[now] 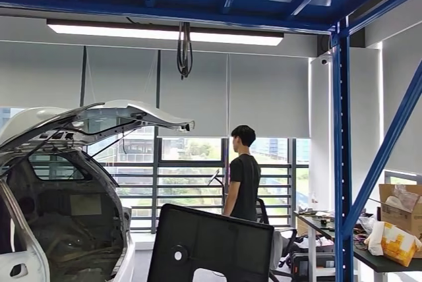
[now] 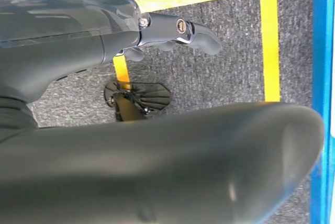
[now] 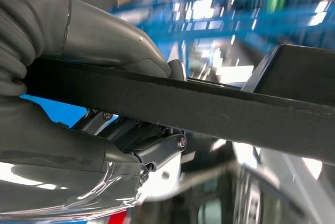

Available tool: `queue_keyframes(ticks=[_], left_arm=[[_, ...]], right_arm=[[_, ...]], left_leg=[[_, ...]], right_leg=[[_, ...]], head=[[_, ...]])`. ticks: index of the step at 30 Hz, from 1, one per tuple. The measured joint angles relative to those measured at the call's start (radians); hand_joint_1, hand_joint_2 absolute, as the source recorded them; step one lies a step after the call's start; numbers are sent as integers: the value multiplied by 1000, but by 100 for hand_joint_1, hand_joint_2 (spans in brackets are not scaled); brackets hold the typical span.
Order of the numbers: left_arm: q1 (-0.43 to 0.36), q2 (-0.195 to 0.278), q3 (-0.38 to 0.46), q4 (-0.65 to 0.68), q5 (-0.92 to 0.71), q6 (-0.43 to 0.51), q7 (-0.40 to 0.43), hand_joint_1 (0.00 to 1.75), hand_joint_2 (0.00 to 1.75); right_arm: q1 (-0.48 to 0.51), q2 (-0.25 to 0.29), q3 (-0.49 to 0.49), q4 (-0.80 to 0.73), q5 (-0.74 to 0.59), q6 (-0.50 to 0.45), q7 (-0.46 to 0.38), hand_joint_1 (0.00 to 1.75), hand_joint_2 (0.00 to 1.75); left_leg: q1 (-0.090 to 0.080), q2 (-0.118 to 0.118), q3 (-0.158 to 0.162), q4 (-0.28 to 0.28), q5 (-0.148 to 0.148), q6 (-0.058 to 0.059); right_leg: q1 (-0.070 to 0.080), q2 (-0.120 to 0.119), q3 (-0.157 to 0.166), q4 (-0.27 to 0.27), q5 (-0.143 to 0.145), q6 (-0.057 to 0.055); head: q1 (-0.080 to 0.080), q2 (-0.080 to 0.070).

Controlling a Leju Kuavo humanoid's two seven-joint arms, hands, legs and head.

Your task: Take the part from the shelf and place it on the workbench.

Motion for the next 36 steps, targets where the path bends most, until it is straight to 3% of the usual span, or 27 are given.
queue_keyframes(ticks=[7,12,14,16,17,18,19,21,23,27,29,31,33,34,35,36], left_arm=[[3,5,0,0,-9,-11,7,0,175],[3,11,0,0,-15,-16,7,0,175],[3,11,0,0,-16,-17,7,0,175],[4,12,0,0,-16,-18,7,0,175],[5,12,0,0,-17,-18,7,0,175],[6,12,0,0,-17,-19,7,0,175],[7,12,0,0,-17,-19,7,0,175],[8,12,0,0,-17,-20,7,0,175],[7,12,1,0,-17,-21,7,0,175],[10,12,7,0,-16,-23,33,0,175],[15,15,11,0,-18,-23,56,0,175],[22,21,15,0,-21,-22,83,0,175],[30,29,22,0,-24,-21,114,0,175],[35,35,26,0,-24,-19,128,0,175],[38,41,30,0,-25,-18,142,0,175],[41,47,33,0,-26,-17,154,0,175]], right_arm=[[-4,-24,121,-14,-55,26,21,175,175],[-29,-32,177,-4,-77,27,37,175,175],[-37,-34,188,-2,-80,27,38,175,175],[-43,-38,196,2,-80,27,38,175,175],[-43,-41,199,5,-80,27,38,175,175],[-43,-43,202,8,-80,27,39,175,175],[-43,-45,204,10,-80,27,39,175,175],[-45,-48,208,11,-82,27,40,175,175],[-51,-49,212,12,-88,27,41,175,175],[-66,-55,224,18,-109,24,34,175,175],[-72,-59,229,24,-114,21,26,175,175],[-81,-62,234,32,-115,20,18,175,175],[-85,-66,240,41,-115,20,12,175,175],[-86,-68,242,46,-115,20,10,175,175],[-86,-70,244,51,-115,21,8,175,175],[-86,-72,245,55,-115,21,6,175,175]], left_leg=[[-1,0,0,2,-1,1],[1,2,6,-6,5,11],[9,5,15,-16,9,17],[10,6,18,-17,9,17],[11,6,19,-17,8,17],[11,6,20,-17,6,15],[12,6,23,-16,4,13],[15,4,31,-16,-4,4],[15,3,37,-16,-12,-6],[15,5,38,-19,-19,-25],[17,5,33,-2,-36,-33],[17,6,-14,94,-85,-36],[16,6,-88,226,-132,-36],[16,6,-111,260,-134,-36],[16,6,-117,256,-116,-36],[16,6,-105,214,-81,-35]], right_leg=[[-1,0,1,-1,1,1],[-4,0,3,0,-2,10],[-4,-1,-18,55,-37,16],[-9,-3,-76,181,-94,23],[-11,-3,-107,239,-113,25],[-13,-4,-123,267,-113,28],[-15,-4,-121,256,-95,29],[-17,-5,-69,141,-25,29],[-14,-4,-18,39,13,25],[-6,-2,-4,7,1,-1],[-8,-2,2,-1,-1,-14],[-9,-5,9,-6,-3,-24],[-7,-6,12,-6,-5,-29],[-6,-6,13,-6,-5,-30],[-6,-4,15,-5,-6,-30],[-6,-3,16,-4,-7,-29]], head=[[0,0],[0,0],[0,0],[0,0],[0,0],[0,0],[0,0],[0,0],[0,0],[0,0],[1,0],[1,0],[1,0],[1,0],[1,0],[1,0]])
